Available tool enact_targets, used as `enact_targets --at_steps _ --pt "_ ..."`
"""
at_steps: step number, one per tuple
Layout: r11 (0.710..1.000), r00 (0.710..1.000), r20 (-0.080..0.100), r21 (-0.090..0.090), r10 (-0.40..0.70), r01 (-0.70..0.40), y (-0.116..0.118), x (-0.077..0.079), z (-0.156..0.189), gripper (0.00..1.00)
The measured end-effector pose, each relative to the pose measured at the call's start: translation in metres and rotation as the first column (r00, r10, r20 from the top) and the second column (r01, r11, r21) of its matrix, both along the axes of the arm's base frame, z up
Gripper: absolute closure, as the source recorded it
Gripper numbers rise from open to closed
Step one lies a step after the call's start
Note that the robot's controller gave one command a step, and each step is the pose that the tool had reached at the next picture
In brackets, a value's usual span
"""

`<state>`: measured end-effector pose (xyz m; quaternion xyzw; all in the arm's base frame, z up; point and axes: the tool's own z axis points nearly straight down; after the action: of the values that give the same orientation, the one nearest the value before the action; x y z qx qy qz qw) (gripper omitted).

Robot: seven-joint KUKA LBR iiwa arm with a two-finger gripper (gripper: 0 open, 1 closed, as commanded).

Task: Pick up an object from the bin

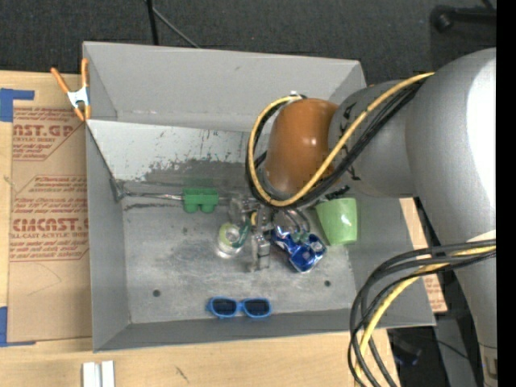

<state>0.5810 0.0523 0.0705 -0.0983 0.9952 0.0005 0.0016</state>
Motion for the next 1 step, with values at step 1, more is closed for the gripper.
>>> enact_targets --at_steps 1 --pt "1.000 1.000 0.002 -0.001 0.001 -0.001 0.0004 0.0012 0.0014 1.00"
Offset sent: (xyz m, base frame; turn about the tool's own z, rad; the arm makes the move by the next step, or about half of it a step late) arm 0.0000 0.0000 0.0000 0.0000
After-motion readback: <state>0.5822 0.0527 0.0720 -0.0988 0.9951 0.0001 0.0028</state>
